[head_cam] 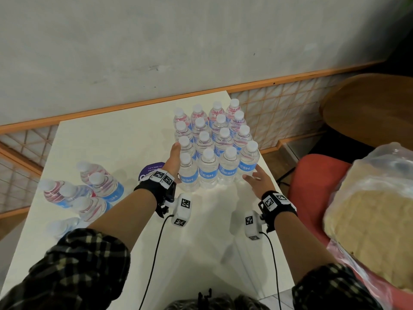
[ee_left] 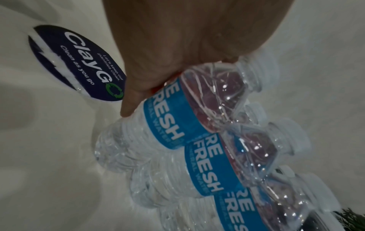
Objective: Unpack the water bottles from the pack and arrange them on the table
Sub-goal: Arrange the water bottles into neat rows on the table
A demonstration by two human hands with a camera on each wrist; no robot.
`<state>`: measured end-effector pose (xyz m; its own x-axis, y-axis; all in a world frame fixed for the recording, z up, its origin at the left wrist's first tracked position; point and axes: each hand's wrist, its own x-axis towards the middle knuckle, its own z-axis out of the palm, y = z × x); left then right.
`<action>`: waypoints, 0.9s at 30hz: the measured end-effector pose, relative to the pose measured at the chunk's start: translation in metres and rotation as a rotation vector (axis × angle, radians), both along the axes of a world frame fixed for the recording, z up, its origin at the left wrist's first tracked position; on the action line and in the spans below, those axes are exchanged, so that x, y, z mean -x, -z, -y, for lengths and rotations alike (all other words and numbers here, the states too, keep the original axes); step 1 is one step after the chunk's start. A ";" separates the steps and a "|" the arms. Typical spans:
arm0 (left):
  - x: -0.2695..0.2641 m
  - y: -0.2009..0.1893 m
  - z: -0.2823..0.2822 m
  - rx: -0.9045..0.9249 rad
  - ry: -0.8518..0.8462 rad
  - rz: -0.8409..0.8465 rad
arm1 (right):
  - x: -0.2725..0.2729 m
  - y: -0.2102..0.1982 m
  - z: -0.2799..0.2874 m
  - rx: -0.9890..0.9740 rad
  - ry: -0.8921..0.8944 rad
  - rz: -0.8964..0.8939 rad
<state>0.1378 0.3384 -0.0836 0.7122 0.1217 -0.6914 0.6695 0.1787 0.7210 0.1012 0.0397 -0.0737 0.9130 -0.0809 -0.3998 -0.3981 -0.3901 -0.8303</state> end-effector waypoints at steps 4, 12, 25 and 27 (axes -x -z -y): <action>0.004 -0.010 0.004 0.012 -0.002 0.019 | 0.001 -0.001 0.000 0.013 0.000 -0.006; -0.002 0.002 -0.002 0.001 -0.047 0.018 | 0.007 -0.006 -0.006 0.024 0.057 0.014; 0.006 -0.010 0.000 0.030 -0.015 0.014 | 0.029 -0.010 -0.048 0.176 -0.037 -0.052; 0.004 -0.008 -0.001 0.037 0.000 0.010 | 0.030 -0.011 -0.053 0.197 -0.032 -0.050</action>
